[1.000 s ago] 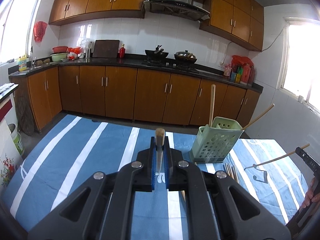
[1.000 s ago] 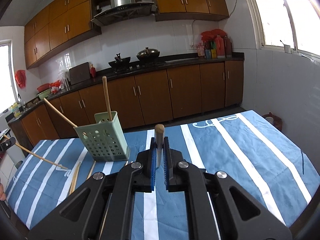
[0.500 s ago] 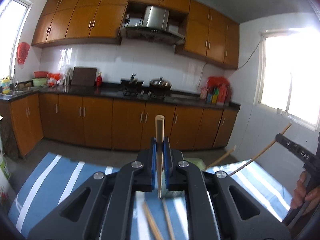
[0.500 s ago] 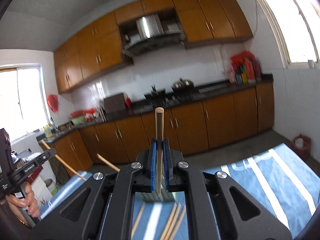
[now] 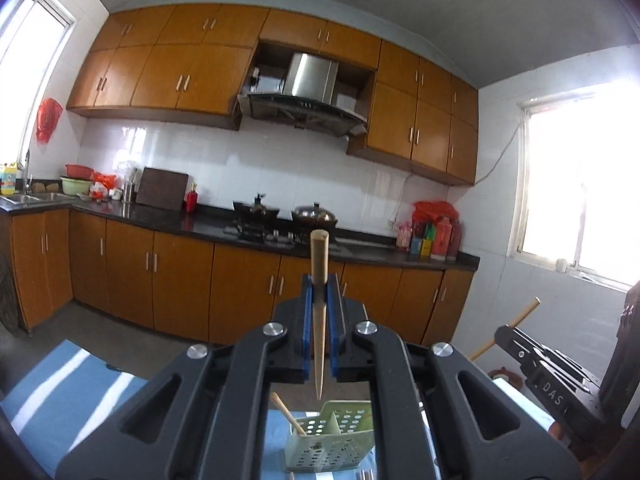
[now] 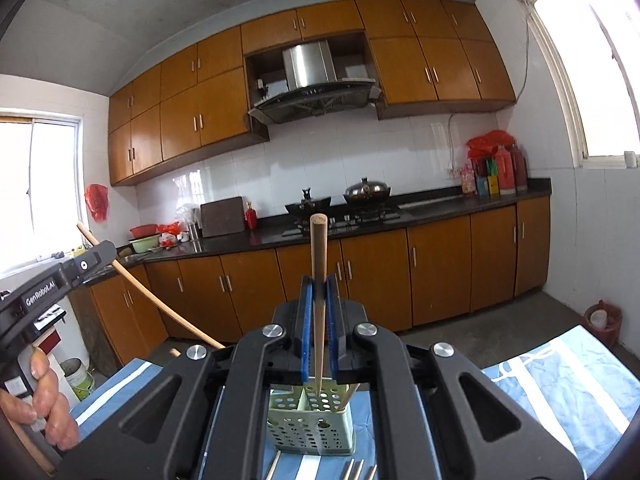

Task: Organize utensils
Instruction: 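Carry both chopsticks over the green holder and open both tools to release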

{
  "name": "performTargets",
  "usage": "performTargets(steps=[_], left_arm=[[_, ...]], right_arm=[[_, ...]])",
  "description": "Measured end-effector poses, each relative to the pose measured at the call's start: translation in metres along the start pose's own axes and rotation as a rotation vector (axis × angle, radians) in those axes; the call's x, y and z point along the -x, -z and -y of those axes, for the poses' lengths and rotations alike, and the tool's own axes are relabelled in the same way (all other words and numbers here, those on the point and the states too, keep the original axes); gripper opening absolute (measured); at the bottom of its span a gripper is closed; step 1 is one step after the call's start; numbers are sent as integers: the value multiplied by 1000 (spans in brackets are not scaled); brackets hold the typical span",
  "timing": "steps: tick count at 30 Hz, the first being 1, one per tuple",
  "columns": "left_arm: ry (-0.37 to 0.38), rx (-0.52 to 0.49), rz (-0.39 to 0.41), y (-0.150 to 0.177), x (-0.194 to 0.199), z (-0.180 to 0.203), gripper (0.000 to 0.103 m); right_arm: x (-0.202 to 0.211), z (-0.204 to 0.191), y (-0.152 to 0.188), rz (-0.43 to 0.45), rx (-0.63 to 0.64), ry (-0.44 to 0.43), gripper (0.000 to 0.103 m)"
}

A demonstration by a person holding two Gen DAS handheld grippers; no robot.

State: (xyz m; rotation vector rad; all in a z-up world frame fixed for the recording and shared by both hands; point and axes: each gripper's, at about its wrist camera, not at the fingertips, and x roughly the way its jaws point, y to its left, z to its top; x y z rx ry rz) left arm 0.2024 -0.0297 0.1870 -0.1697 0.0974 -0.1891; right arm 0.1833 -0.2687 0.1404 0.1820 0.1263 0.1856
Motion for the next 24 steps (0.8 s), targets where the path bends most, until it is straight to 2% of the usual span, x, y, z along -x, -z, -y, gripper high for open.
performTargets(steps=[13, 16, 20, 24], left_arm=[[-6, 21, -194, 56, -54, -20, 8], [-17, 28, -203, 57, -57, -23, 8], [-32, 28, -196, 53, -52, -26, 11], [-48, 40, -189, 46, -36, -34, 14]], right_arm=[[-39, 4, 36, -157, -28, -14, 8], [-38, 5, 38, -171, -28, -10, 9], [-32, 6, 34, -163, -37, 2, 24], [-16, 8, 28, -141, -38, 16, 25]])
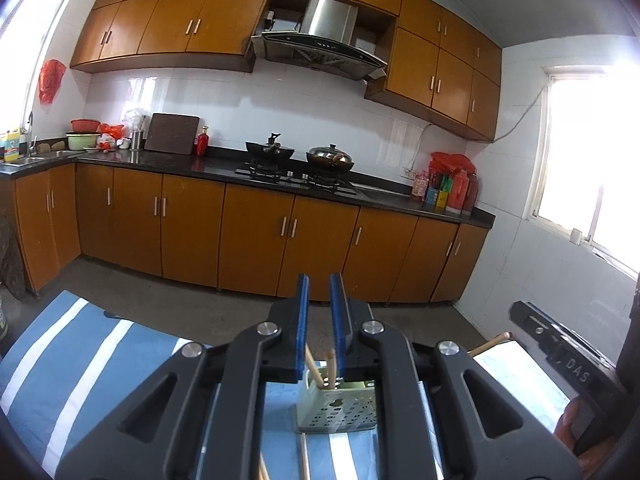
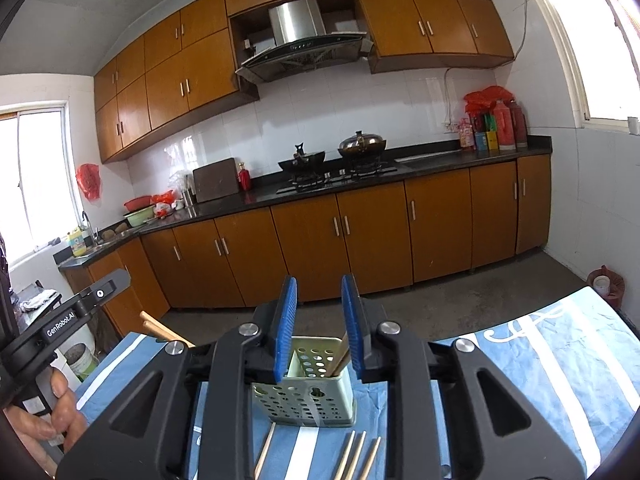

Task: Organize utensils
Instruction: 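Carry both chopsticks over the green holder and open both tools to release, then lower the right tool onto a chopstick and grasp it while the left tool grasps another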

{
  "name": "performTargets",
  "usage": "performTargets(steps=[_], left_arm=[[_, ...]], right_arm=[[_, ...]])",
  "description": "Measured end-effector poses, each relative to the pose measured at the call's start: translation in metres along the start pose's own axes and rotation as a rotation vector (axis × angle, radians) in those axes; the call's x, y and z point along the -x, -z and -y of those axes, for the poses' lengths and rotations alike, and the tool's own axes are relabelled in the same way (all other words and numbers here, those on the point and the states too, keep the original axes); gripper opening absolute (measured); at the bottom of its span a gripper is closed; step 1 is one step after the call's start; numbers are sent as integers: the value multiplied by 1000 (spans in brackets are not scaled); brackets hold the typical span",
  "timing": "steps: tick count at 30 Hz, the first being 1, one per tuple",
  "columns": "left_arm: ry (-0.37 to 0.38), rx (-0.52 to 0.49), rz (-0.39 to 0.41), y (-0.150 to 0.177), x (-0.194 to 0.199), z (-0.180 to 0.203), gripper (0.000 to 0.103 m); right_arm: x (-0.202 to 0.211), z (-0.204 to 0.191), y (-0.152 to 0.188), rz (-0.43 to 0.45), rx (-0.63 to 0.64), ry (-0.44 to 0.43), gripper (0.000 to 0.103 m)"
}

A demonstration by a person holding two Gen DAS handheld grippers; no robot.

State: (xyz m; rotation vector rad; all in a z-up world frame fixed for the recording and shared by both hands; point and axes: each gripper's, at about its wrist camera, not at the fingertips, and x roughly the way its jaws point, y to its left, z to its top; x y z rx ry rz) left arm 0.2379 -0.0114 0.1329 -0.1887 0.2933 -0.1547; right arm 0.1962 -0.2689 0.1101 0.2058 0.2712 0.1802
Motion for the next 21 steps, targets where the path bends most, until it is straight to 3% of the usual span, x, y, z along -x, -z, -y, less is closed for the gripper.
performTargets(steps=[4, 7, 10, 16, 21], left_arm=[[-33, -10, -6, 7, 24, -13, 19], [-78, -22, -48, 24, 40, -30, 21], [-119, -26, -133, 53, 47, -51, 22], [-156, 15, -370, 132, 39, -87, 23], [-151, 48, -478, 175, 37, -94, 23]], right_arm=[[21, 11, 5, 5, -9, 29, 25], [35, 25, 26, -40, -11, 79, 25], [31, 36, 56, -149, -27, 110, 25], [2, 38, 155, -474, -91, 82, 25], [-14, 15, 198, -580, -63, 74, 23]])
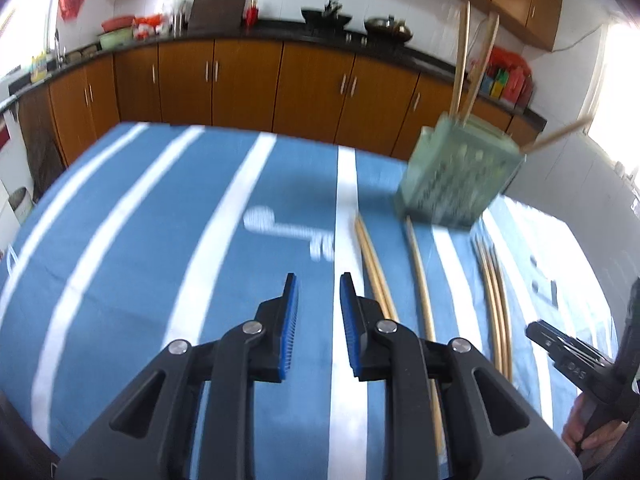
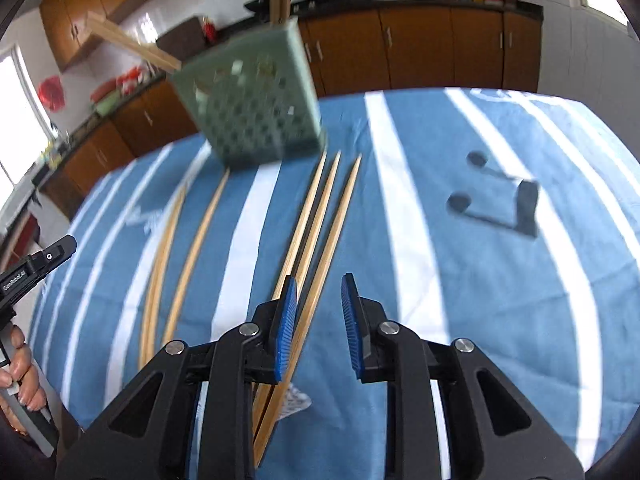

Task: Organize utensils
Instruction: 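Lower the right tool onto a chopstick and grasp it while the left tool grasps another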

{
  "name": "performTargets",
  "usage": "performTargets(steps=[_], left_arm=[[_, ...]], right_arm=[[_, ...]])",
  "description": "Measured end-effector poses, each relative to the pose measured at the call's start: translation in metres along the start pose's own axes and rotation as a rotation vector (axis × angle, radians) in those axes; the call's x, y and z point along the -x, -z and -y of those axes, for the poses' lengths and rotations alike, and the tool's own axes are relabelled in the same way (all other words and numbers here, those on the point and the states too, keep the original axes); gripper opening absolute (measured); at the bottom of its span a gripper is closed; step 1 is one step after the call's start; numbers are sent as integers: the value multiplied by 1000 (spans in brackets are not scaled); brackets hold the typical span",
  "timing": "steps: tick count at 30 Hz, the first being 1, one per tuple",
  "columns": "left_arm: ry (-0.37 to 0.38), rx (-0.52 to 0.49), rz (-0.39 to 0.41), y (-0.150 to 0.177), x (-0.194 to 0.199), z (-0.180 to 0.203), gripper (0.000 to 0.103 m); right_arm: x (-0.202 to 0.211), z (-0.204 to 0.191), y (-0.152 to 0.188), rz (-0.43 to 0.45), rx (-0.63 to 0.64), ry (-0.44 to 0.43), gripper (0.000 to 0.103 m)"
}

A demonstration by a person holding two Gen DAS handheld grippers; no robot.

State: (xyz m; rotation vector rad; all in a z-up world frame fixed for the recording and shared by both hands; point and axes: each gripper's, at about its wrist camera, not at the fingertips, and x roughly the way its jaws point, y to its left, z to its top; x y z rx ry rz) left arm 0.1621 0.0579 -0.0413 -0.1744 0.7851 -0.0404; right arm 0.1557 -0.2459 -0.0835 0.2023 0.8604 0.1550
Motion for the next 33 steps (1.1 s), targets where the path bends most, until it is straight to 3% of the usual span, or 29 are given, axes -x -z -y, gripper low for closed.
performTargets(steps=[5, 12, 17, 26, 33], left_arm=[[12, -19, -29, 17, -4, 6, 23], [51, -34, -61, 17, -14, 20, 23], [104, -48, -103, 28, -27, 34, 22], [112, -77, -170, 47, -47, 54, 15], [56, -81, -146, 44, -49, 53, 15]], right_arm=[[-16, -6, 8, -41, 24, 30, 23], [-20, -1, 3, -20, 73, 120, 9], [-22, 33, -8, 6, -31, 236, 8], [-20, 40, -7, 19, -19, 250, 8], [-20, 41, -7, 18, -17, 242, 8]])
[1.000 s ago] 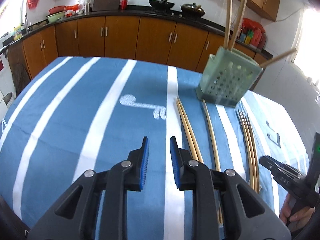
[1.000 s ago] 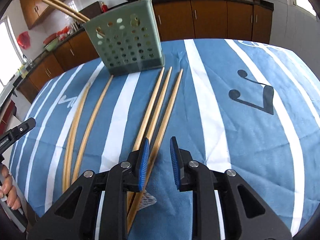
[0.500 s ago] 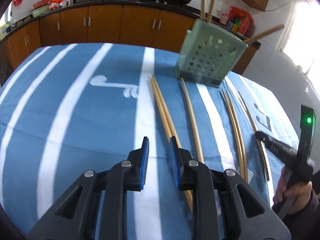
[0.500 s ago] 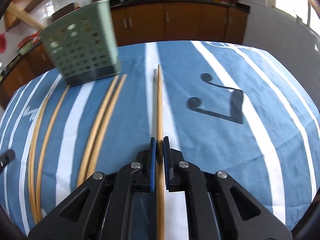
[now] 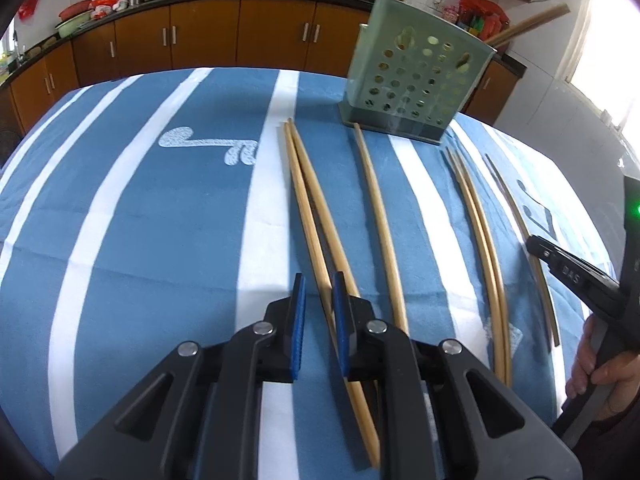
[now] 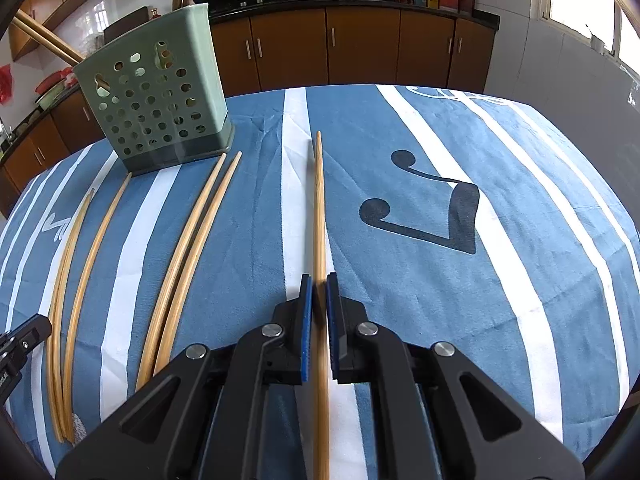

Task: Organize utensils
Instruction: 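Lower the right tool onto a chopstick and grasp it while the left tool grasps another, then hold the grasped chopsticks with both tools and lift them off the cloth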

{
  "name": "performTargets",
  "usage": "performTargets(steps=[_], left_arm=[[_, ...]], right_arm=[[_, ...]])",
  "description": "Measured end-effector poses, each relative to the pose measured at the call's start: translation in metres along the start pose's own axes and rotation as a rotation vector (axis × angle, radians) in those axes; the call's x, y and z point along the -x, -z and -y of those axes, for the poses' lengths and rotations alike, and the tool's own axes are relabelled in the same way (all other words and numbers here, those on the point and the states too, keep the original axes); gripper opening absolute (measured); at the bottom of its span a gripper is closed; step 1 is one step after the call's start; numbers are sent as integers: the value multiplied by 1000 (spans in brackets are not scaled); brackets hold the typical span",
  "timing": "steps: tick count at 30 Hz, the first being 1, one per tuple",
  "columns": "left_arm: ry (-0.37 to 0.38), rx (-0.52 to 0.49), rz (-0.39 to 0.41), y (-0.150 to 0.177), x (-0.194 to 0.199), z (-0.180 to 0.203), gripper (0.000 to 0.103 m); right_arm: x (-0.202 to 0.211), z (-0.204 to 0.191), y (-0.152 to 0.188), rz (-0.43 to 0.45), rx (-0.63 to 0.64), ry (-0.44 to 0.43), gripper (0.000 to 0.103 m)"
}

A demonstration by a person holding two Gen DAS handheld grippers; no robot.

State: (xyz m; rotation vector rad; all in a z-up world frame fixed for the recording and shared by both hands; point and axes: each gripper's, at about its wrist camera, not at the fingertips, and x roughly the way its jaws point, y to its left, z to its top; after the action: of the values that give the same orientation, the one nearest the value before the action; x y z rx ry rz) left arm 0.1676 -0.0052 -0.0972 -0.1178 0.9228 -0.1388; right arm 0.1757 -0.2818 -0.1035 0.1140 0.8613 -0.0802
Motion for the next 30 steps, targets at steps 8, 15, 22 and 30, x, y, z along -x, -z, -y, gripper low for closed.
performTargets(steps=[8, 15, 22, 30], left_arm=[[-15, -7, -11, 0, -4, 1, 15], [-62, -12, 3, -3, -6, -1, 9], [-114, 9, 17, -30, -19, -31, 8], [-140, 25, 43, -51, -29, -59, 9]], right_arm=[[2, 1, 1, -5, -2, -20, 8], [4, -4, 5, 8, 39, -12, 8], [-8, 1, -9, 13, 30, -16, 7], [-29, 13, -32, 15, 14, -10, 8]])
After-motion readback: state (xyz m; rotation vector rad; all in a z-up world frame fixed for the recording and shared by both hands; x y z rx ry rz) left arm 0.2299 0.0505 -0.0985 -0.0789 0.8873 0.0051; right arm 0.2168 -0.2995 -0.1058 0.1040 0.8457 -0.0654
